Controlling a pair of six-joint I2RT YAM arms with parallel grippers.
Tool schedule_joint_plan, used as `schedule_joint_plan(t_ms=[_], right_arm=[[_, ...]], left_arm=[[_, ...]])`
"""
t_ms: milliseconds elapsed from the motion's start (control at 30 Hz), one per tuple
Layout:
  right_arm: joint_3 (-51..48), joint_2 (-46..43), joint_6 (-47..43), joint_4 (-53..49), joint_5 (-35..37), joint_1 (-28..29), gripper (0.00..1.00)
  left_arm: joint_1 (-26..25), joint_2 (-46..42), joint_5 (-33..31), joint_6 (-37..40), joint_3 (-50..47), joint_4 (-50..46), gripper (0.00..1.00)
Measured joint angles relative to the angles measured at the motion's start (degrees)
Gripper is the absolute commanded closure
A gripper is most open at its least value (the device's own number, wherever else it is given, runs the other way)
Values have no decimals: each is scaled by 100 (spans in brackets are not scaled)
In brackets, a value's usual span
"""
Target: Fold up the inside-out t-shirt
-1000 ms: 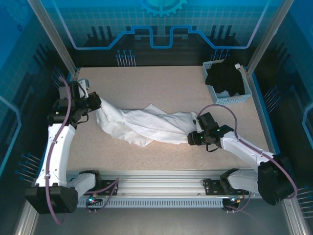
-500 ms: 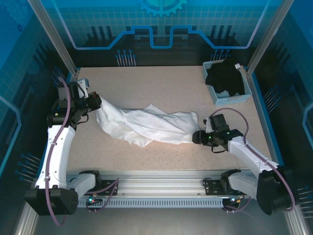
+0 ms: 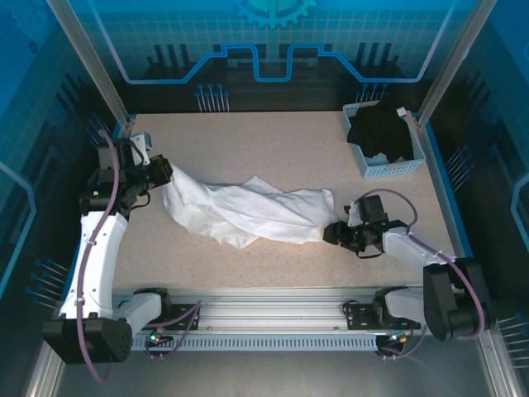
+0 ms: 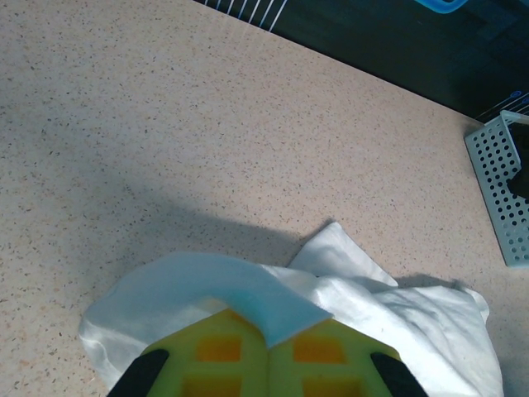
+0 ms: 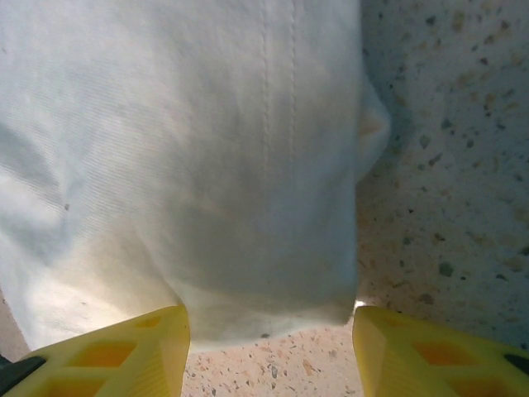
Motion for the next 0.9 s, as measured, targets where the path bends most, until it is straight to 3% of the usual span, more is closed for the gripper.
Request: schedule_joint_plan(t_ms=[233, 500, 767, 900], right_arm=[[-192, -398, 59, 2, 26, 0, 45], [-350, -173, 299, 415, -70, 0, 48], [-466, -140, 608, 824, -149, 0, 72], [-468, -225, 658, 870, -122, -2, 78]], left_arm=[[0, 0, 2, 0, -2, 0, 100], [0, 0, 2, 0, -7, 2, 100], [0, 0, 2, 0, -11, 2, 100], [0, 0, 2, 0, -11, 2, 100]])
